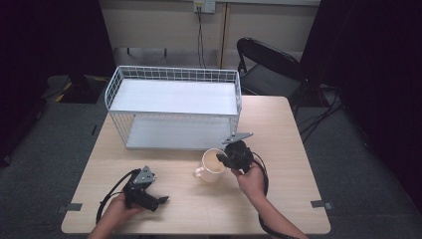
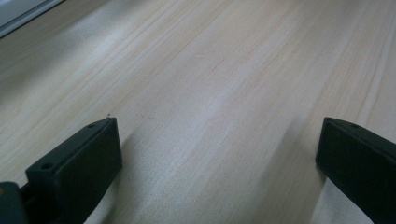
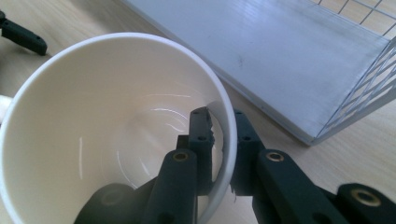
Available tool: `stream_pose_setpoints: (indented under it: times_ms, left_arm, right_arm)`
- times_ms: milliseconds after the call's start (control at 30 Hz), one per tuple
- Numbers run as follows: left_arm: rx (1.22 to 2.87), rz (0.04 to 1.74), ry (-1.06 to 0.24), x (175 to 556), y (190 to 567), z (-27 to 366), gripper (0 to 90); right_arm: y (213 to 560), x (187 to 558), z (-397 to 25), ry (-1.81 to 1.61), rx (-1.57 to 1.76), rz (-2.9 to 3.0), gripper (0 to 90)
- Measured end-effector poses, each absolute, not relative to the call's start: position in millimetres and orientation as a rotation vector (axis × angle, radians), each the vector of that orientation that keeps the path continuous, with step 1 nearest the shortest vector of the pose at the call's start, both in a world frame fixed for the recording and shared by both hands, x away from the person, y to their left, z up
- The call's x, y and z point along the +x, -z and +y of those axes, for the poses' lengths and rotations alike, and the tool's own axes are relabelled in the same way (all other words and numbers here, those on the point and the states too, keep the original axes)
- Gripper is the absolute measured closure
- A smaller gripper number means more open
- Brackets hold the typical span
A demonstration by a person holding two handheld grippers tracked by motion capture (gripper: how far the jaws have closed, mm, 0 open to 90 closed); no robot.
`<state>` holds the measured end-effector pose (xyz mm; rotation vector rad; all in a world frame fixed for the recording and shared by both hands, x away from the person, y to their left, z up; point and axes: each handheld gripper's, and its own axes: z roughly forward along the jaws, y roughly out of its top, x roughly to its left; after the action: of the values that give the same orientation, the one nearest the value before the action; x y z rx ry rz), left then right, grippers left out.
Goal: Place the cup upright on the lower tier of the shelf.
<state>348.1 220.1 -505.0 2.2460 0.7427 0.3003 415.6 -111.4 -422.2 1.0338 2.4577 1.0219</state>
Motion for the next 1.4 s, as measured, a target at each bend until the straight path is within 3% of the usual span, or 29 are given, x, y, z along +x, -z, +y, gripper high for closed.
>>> stream_pose_setpoints:
  times_ms: [1400]
  left_arm:
    - [2.245, 0.742, -0.3, 348.1, 505.1, 220.0, 0.0]
  right_arm:
    - [419.7, 441.2, -82.7, -1.018, 1.1, 2.288, 82.6]
